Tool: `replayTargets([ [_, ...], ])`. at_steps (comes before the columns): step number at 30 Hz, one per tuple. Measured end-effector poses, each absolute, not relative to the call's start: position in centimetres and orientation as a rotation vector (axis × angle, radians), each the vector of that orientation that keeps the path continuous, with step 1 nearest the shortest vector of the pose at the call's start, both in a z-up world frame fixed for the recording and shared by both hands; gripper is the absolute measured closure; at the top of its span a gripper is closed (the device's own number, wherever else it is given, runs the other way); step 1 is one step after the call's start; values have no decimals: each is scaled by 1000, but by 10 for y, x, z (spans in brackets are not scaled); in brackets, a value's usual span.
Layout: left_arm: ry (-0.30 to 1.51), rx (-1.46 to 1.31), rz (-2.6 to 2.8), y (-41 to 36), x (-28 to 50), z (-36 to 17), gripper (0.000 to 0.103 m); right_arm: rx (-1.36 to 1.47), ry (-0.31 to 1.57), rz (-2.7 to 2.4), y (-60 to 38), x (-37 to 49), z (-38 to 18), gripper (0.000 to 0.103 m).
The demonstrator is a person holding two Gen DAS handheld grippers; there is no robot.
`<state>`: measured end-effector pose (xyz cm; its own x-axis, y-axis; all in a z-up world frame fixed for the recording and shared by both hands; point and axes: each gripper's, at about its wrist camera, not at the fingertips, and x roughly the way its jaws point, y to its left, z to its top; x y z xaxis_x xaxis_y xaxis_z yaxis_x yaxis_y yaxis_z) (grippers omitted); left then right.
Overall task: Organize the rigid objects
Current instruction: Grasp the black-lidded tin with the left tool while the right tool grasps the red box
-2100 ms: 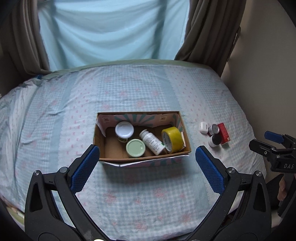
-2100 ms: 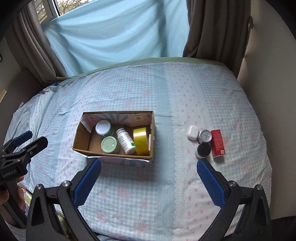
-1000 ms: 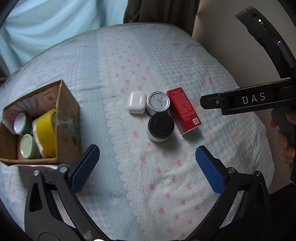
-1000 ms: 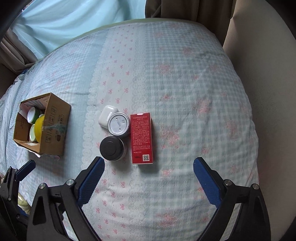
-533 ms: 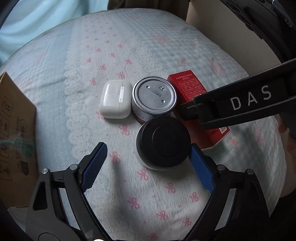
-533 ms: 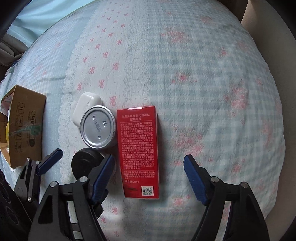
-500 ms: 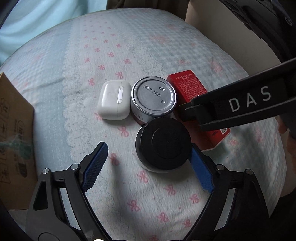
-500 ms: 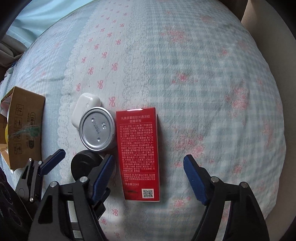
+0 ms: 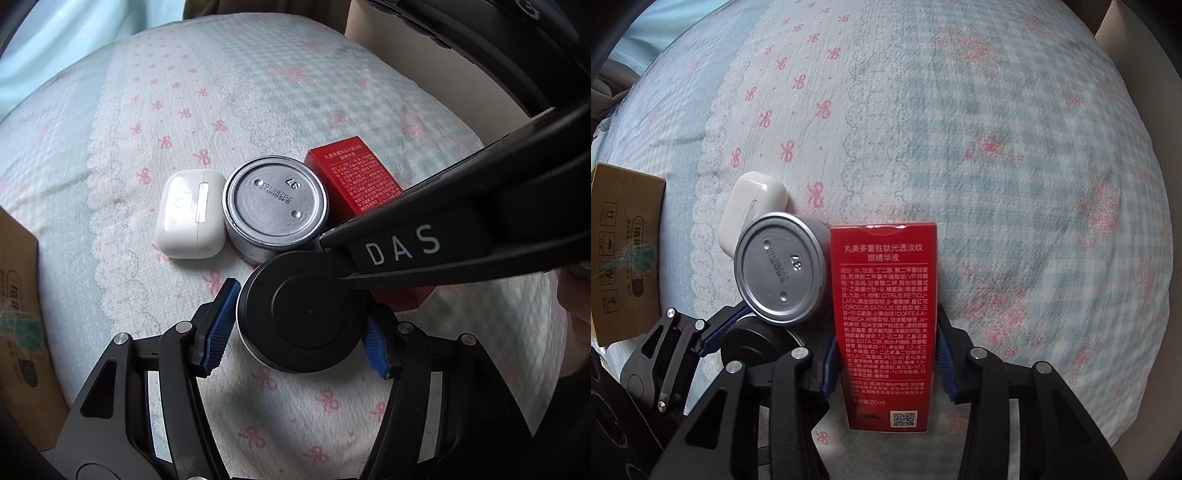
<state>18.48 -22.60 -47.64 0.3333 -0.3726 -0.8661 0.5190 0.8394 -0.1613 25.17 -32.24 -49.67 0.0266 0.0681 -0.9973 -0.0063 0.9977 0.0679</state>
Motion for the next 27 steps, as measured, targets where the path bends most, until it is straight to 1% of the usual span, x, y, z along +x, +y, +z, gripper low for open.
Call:
replayTargets([
  [10,1081,134,-561,-217,178,-471,46,78,1531,44,-321,250,-495,64],
  [16,1073,122,-539,-207,169,-458,46,109,1505,36,-328,242,-477,65],
  [21,1044,106,-519,-200,162,-426,46,128,1459,41,-328,233,-448,65],
  [27,996,61,-471,-178,155,-360,46,138,1384,57,-328,212,-383,65],
])
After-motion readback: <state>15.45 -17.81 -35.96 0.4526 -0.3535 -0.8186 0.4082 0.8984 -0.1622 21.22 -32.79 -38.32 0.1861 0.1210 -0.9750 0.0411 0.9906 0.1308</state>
